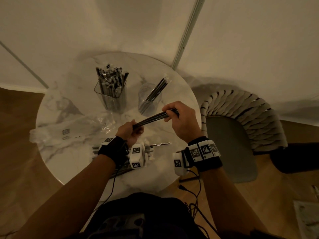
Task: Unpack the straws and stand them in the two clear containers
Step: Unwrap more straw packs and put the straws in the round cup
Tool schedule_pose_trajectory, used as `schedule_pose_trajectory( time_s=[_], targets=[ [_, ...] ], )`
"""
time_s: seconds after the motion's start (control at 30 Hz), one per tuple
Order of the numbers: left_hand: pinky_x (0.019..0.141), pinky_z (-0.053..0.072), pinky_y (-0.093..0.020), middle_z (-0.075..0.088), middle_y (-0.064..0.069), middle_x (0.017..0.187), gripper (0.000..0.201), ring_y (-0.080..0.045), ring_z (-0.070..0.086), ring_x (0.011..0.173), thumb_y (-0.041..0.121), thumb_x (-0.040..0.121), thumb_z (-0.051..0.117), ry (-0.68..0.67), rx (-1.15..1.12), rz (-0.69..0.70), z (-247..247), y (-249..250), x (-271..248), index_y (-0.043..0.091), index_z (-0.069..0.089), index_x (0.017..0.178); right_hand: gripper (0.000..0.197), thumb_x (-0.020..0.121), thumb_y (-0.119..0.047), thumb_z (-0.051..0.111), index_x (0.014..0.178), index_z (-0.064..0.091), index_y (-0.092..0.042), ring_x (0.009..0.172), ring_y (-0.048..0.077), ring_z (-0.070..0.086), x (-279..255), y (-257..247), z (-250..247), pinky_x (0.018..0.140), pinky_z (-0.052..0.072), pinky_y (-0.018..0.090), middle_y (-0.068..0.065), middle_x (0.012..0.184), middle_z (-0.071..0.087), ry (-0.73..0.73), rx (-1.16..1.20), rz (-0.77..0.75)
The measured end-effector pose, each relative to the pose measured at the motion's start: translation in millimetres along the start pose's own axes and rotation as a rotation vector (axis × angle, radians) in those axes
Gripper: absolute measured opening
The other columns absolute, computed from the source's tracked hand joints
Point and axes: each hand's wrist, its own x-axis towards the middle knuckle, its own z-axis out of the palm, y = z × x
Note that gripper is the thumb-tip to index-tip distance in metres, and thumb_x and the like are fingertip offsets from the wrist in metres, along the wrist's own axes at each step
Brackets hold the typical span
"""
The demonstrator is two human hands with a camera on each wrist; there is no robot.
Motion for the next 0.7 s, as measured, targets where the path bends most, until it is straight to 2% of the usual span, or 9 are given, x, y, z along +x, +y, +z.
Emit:
schedule_pose_trajectory(
  time_s=[0.1,0.17,0.3,0.4,0.53,0.63,0.7],
  targets=[
    [0.036,0.034,-0.015,0.042,-0.010,0.068,0.029,-0.014,0.046,0.031,0.008,0.103,0.034,0.057,0.006,0.011,-2,2,5,0.007,0.042,0.076,0.013,0.095,0.000,0.054,0.099,0.066,-0.003,0.071,0.014,0.069,-3,-6,5,0.066,0.056,0.020,0.009,0.094,0.068,-0.051,-0.013,-0.002],
    [0.036,0.032,-0.013,0.041,-0.011,0.071,0.027,-0.015,0.044,0.035,0.009,0.103,0.034,0.092,0.052,0.031,-4,1,9,0.007,0.042,0.077,0.013,0.096,-0.001,0.054,0.102,0.065,-0.001,0.074,0.017,0.069,-6,-9,8,0.066,0.053,0.014,0.011,0.098,0.066,-0.096,-0.019,-0.007],
    [0.035,0.028,-0.013,0.041,-0.012,0.070,0.024,-0.016,0.044,0.038,0.010,0.103,0.029,0.120,0.149,0.042,-5,-1,15,0.009,0.040,0.081,0.013,0.094,0.001,0.054,0.101,0.065,-0.001,0.071,0.018,0.066,-7,-10,12,0.065,0.053,0.016,0.012,0.096,0.063,-0.105,-0.044,-0.063],
    [0.033,0.026,-0.015,0.041,-0.012,0.070,0.021,-0.015,0.046,0.034,0.005,0.099,0.026,0.075,0.206,0.007,-2,-1,12,0.008,0.038,0.083,0.014,0.094,0.003,0.053,0.094,0.065,-0.002,0.065,0.018,0.064,-6,-8,11,0.060,0.054,0.021,0.009,0.089,0.064,-0.021,-0.067,-0.058],
    [0.036,0.033,-0.018,0.044,-0.012,0.070,0.023,-0.017,0.048,0.039,0.009,0.102,0.031,-0.053,0.084,-0.032,6,4,6,0.007,0.042,0.082,0.012,0.092,0.002,0.057,0.092,0.068,-0.004,0.064,0.014,0.068,14,-10,-7,0.061,0.053,0.015,0.008,0.089,0.069,0.002,-0.083,0.073],
    [0.042,0.038,-0.021,0.050,-0.010,0.070,0.030,-0.018,0.051,0.047,0.022,0.105,0.034,-0.162,0.084,0.008,23,17,1,0.007,0.050,0.085,0.013,0.093,0.000,0.059,0.093,0.070,-0.007,0.065,0.012,0.071,40,-20,-32,0.060,0.051,0.012,0.005,0.088,0.071,-0.003,-0.096,0.127],
    [0.046,0.040,-0.022,0.056,-0.009,0.068,0.033,-0.020,0.054,0.049,0.031,0.104,0.036,-0.179,0.113,0.045,35,28,-2,0.006,0.054,0.092,0.013,0.094,-0.001,0.060,0.094,0.071,-0.007,0.066,0.010,0.071,56,-29,-49,0.060,0.049,0.010,0.005,0.086,0.071,0.017,-0.111,0.124]
  ],
)
